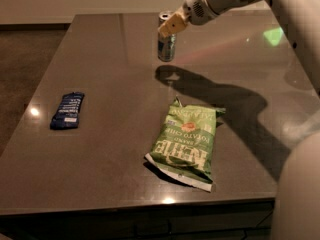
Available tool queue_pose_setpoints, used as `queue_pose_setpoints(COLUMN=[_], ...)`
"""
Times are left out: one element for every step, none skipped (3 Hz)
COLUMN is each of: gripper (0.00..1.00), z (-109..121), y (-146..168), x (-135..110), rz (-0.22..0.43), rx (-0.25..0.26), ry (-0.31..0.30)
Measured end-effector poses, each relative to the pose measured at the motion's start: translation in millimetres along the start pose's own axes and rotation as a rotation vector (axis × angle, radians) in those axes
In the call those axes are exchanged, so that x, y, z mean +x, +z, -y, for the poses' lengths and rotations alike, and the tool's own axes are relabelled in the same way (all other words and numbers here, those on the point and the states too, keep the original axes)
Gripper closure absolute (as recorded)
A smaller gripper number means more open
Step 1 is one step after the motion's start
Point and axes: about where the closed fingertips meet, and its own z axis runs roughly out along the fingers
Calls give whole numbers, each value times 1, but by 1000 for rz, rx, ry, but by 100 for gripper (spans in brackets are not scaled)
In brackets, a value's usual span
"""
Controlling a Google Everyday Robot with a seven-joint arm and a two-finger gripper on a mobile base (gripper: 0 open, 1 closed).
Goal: Move redbull can near rxbar blueberry
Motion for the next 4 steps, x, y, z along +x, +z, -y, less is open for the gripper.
queue_pose_setpoints(gripper=[100,100,100,100], z=[-49,-101,-141,-179], y=[0,3,8,22], x=[-13,-26,-36,-43], rz=[-2,13,33,46], rx=[-84,-190,-285,-400], ry=[-110,-213,-294,-358])
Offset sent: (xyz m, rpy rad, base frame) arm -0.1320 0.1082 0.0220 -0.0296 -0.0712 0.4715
